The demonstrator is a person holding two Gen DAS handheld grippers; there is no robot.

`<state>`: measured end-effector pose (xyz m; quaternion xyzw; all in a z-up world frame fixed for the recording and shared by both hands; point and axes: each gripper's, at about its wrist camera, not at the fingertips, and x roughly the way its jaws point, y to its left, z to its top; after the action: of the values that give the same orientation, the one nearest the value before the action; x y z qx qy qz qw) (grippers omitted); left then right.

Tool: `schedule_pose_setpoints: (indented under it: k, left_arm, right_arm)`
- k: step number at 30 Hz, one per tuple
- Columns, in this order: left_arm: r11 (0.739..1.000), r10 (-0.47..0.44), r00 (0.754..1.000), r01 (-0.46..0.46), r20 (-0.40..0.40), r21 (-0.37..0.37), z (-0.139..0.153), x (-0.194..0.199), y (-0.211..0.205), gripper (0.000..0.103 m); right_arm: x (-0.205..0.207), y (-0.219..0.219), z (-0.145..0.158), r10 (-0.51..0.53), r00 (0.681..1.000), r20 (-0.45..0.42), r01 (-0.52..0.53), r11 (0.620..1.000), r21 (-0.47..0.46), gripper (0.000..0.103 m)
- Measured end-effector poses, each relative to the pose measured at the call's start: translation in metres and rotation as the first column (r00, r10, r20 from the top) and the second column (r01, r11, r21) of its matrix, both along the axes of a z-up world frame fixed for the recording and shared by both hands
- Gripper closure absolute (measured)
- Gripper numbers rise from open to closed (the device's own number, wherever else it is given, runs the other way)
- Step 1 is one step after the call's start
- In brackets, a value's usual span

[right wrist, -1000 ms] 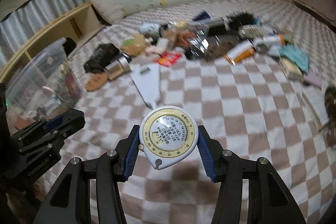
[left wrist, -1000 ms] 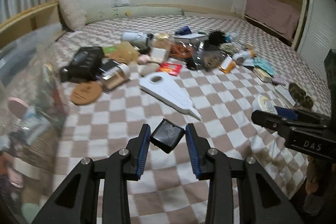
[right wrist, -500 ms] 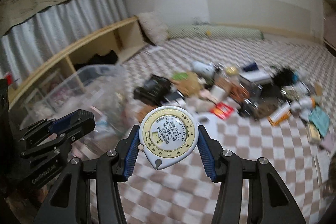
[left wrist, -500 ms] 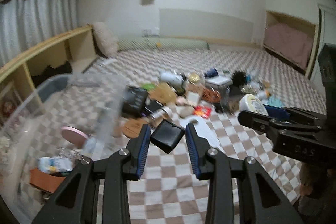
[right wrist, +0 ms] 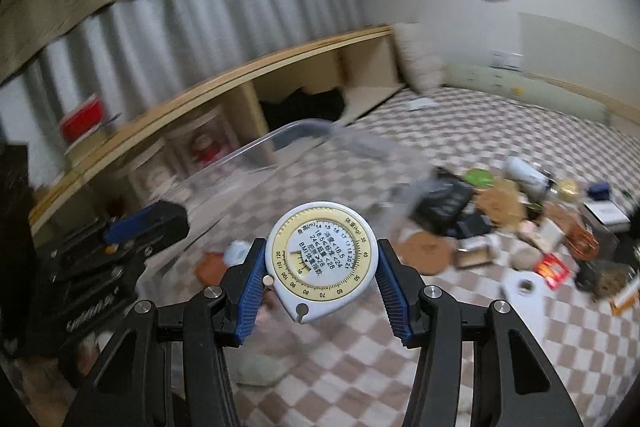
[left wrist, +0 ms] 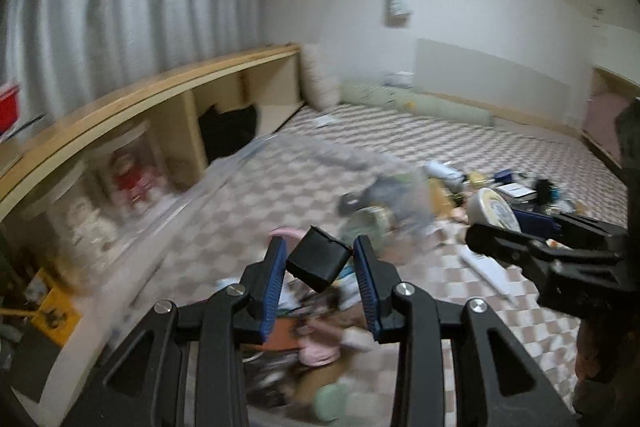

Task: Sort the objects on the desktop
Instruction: 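Carry the tape measure and black clip with both grippers over the clear bin, then open both grippers to drop the tape measure and clip into the bin, then withdraw both grippers from the bin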

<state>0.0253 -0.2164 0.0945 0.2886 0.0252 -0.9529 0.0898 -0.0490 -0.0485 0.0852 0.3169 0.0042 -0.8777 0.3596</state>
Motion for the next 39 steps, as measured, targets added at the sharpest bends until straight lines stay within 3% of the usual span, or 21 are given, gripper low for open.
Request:
schedule_pose_setpoints:
  k: [7,13,22,27,29,31,32,39]
  left_arm:
    - [0.995,0.1,0.99,-0.099,0.099,-0.02,-0.023,0.004,-0.038,0.068]
    - [0.993,0.12,0.982,-0.119,0.149,-0.013,-0.039,0.0,-0.054,0.068]
    - [0.993,0.112,0.981,-0.117,0.161,0.019,-0.051,-0.008,-0.06,0.068]
    - [0.99,0.131,0.977,-0.136,0.168,0.021,-0.052,-0.009,-0.065,0.068]
    - [0.989,0.139,0.977,-0.144,0.161,0.019,-0.052,-0.009,-0.067,0.055]
    - [0.989,0.143,0.979,-0.147,0.142,0.018,-0.05,-0.007,-0.067,0.013]
    - [0.988,0.15,0.98,-0.154,0.131,0.021,-0.048,-0.006,-0.068,0.009]
    - [0.979,0.193,0.975,-0.198,0.113,0.044,-0.041,-0.002,-0.078,0.008]
  right_arm:
    - [0.007,-0.061,-0.021,0.106,0.993,0.053,-0.11,0.991,0.078,0.049]
    - [0.009,-0.088,-0.045,0.157,0.976,0.15,-0.178,0.973,0.144,0.049]
    - [0.029,-0.103,-0.051,0.172,0.97,0.174,-0.21,0.949,0.237,0.049]
    - [0.03,-0.105,-0.052,0.168,0.967,0.19,-0.212,0.948,0.238,0.049]
    - [0.03,-0.106,-0.051,0.173,0.966,0.194,-0.217,0.948,0.231,0.045]
    - [0.032,-0.105,-0.049,0.184,0.965,0.186,-0.225,0.948,0.225,0.023]
    - [0.034,-0.105,-0.048,0.174,0.971,0.166,-0.211,0.948,0.237,0.008]
    - [0.035,-0.101,-0.044,0.15,0.98,0.13,-0.18,0.949,0.26,0.006]
